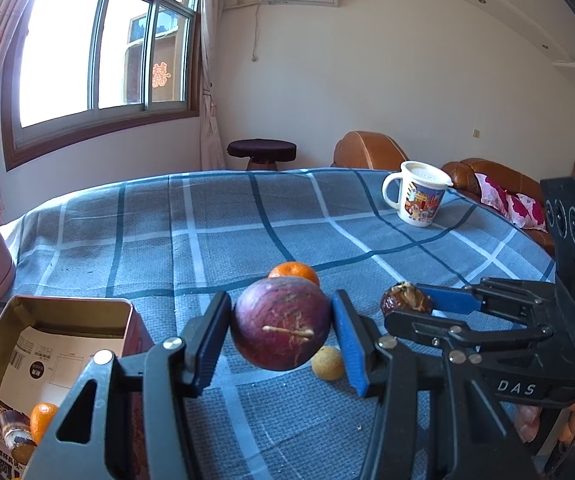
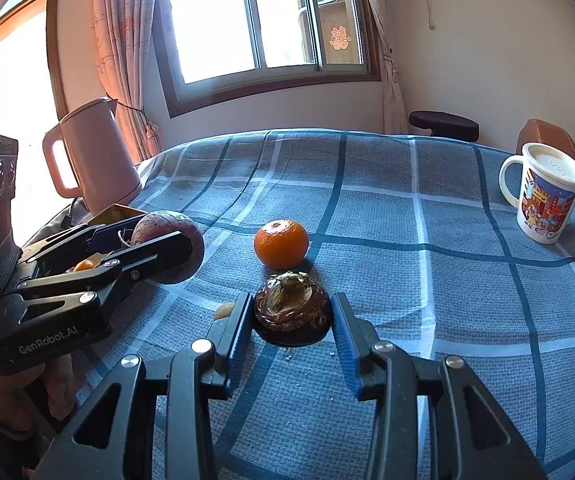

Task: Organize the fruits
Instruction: 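Lift the passion fruit and water chestnut off the tablecloth with both grippers, then carry the passion fruit and water chestnut toward the gold tin with both grippers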

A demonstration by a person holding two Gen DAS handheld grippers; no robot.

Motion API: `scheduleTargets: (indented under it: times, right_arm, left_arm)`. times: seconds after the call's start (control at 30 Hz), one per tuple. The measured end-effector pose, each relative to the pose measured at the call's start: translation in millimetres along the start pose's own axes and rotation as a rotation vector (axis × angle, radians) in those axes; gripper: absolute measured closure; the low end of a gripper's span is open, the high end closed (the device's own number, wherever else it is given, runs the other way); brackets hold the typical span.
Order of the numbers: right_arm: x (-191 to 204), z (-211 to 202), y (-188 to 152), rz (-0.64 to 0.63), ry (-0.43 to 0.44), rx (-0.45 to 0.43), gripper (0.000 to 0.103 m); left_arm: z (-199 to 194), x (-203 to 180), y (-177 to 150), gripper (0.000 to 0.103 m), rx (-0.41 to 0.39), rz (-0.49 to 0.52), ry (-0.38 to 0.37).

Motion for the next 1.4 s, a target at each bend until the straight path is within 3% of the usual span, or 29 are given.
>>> scheduleTargets:
  times: [1.4]
  right_arm:
    - [3.3, -21.0, 7.4, -0.029, 0.001, -0.11, 0.062]
  left_arm:
    - [-36.9, -3.4, 4.1, 0.05, -0.133, 0.026, 0.04]
Point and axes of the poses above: each gripper's, at about its wrist camera, not at the fingertips, and z roughly the way its jaws point, x to its left, y to its top, the point moved 8 cm from there along z, roughly the way its jaws point, and after that the axes turned 7 degrees about z, right-handed, at the moved point
